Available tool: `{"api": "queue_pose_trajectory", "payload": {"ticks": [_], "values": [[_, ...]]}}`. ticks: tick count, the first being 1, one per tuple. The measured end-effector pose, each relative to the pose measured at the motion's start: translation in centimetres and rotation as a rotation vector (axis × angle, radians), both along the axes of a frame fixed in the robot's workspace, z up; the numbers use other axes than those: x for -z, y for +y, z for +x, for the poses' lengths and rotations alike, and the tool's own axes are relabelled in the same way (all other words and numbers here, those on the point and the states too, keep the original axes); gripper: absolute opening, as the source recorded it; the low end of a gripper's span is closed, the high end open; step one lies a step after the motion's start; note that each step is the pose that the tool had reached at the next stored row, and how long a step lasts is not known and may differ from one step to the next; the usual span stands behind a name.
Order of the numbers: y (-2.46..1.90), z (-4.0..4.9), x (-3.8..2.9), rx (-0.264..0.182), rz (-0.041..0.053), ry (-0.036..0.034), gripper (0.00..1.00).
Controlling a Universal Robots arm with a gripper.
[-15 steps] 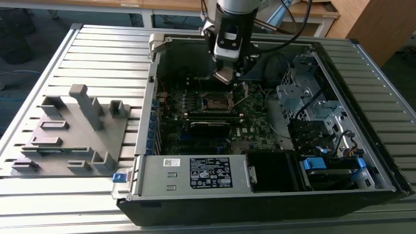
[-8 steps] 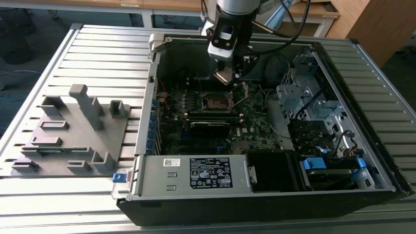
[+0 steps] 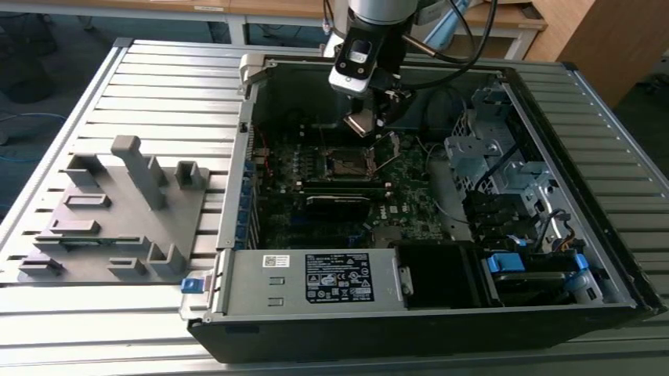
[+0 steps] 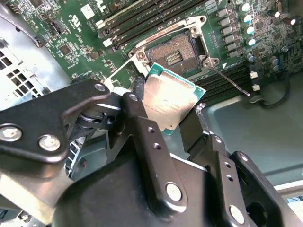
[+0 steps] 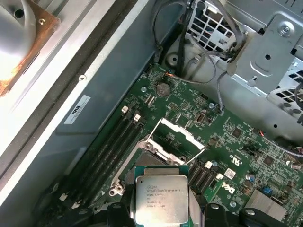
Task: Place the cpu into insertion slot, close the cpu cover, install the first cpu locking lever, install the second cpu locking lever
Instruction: 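Place the cpu into insertion slot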
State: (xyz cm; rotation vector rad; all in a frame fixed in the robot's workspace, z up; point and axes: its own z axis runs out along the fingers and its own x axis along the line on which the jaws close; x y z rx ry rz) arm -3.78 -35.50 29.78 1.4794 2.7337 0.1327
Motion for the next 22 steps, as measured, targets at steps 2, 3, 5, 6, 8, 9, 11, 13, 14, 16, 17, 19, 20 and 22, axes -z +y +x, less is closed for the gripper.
{"api": "queue_pose_trajectory", "payload": {"ticks": [2, 3, 5, 6, 8, 9, 11, 13, 14, 16, 17, 19, 20, 22], "values": [[0.0, 0.0, 0.0, 0.0, 0.0, 0.0, 0.54], [0.0, 0.0, 0.0, 0.0, 0.0, 0.0, 0.54], [0.0, 0.0, 0.01, 0.01, 0.0001, -0.0001, 0.54], [0.0, 0.0, 0.01, 0.021, 0.0002, -0.0001, 0.54], [0.0, 0.0, 0.04, 0.05, 0.0002, -0.0001, 0.54], [0.0, 0.0, 0.04, 0.063, 0.0, 0.0, 0.54], [0.0, 0.0, 0.04, 0.071, 0.0, 0.0, 0.54], [0.0, 0.0, 0.04, 0.072, 0.0001, 0.0, 0.54], [0.0, 0.0, 0.04, 0.073, 0.0002, 0.0, 0.54], [0.0, 0.0, 0.04, 0.073, 0.0002, 0.0, 0.54], [0.0, 0.0, 0.05, 0.073, 0.0002, 0.0, 0.54], [0.0, 0.0, 0.04, 0.073, 0.0001, 0.0, 0.54], [0.0, 0.0, 0.04, 0.073, 0.0002, 0.0, 0.54], [0.0, 0.0, 0.04, 0.073, 0.0002, 0.0, 0.54]]}}
